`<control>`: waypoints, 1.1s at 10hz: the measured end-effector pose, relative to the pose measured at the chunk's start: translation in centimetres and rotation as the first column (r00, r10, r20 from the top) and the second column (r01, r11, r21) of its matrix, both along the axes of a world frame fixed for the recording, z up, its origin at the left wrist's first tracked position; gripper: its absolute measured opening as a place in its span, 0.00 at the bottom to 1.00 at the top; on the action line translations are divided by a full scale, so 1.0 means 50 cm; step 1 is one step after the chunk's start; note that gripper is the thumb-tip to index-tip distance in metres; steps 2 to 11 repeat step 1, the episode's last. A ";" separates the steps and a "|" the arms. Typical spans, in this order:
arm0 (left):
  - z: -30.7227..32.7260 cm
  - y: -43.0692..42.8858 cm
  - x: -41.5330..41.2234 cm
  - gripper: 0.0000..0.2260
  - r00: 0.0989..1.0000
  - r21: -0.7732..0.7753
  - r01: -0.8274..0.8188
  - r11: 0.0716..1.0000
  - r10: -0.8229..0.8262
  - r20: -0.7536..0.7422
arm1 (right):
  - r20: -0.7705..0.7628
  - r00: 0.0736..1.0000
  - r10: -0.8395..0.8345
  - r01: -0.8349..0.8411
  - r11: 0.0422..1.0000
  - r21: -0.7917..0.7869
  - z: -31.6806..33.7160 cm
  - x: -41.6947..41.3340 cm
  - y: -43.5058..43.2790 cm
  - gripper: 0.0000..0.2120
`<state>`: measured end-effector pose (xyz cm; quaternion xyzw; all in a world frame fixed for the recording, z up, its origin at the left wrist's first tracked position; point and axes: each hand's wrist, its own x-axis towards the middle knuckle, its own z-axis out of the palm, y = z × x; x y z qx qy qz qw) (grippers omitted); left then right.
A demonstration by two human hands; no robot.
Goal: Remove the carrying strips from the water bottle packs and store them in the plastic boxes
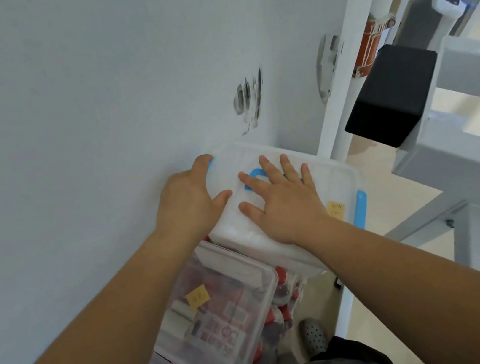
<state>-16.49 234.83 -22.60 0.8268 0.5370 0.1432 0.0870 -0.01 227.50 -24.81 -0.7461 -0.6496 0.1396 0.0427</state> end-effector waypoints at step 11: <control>0.005 0.002 0.001 0.29 1.000 0.025 0.009 1.000 -0.009 -0.027 | -0.113 0.994 -0.009 0.016 0.998 0.059 0.013 0.003 -0.001 0.32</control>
